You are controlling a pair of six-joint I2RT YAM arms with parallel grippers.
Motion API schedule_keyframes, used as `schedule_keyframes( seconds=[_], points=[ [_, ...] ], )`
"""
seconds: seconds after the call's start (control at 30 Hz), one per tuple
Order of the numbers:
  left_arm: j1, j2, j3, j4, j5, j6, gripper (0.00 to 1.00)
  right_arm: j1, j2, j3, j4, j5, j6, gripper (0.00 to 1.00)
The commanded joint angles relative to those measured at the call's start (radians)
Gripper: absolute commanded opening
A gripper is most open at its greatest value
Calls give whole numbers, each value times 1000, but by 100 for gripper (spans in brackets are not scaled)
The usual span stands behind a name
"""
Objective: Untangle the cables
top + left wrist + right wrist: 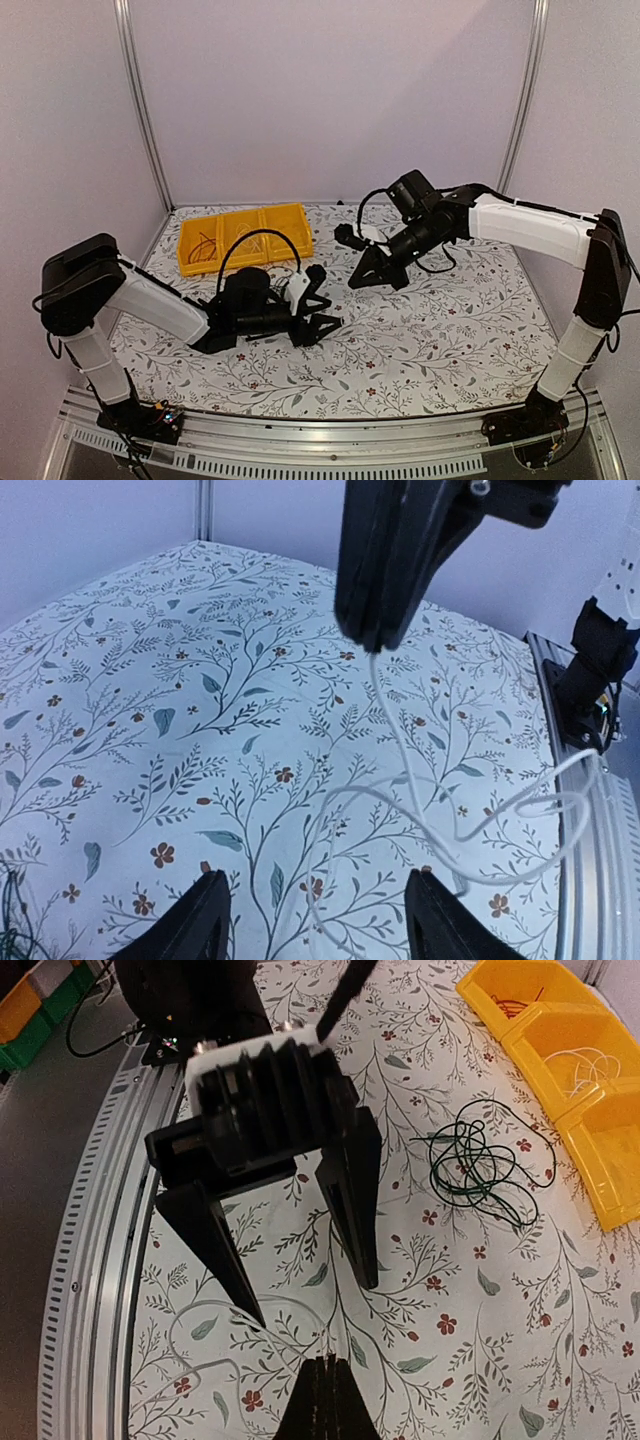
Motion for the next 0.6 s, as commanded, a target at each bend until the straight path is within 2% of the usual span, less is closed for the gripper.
schedule_keyframes(
  seconds=[0.0,0.17,0.3,0.43,0.57],
  points=[
    [-11,135,62,211,-26,5,62,1,-41,42,-108,-20,-8,0],
    [-14,287,105,359,4,-69,58,1,-78,97,-158,-11,-34,0],
    [-17,342,98,467,53,-153,38,0,-106,148,-181,-9,-28,0],
    [-34,320,76,480,60,-181,0,-1,-146,164,-170,-1,-19,0],
    [-51,268,45,399,-49,-175,0,-11,-179,190,-154,13,-15,0]
  ],
)
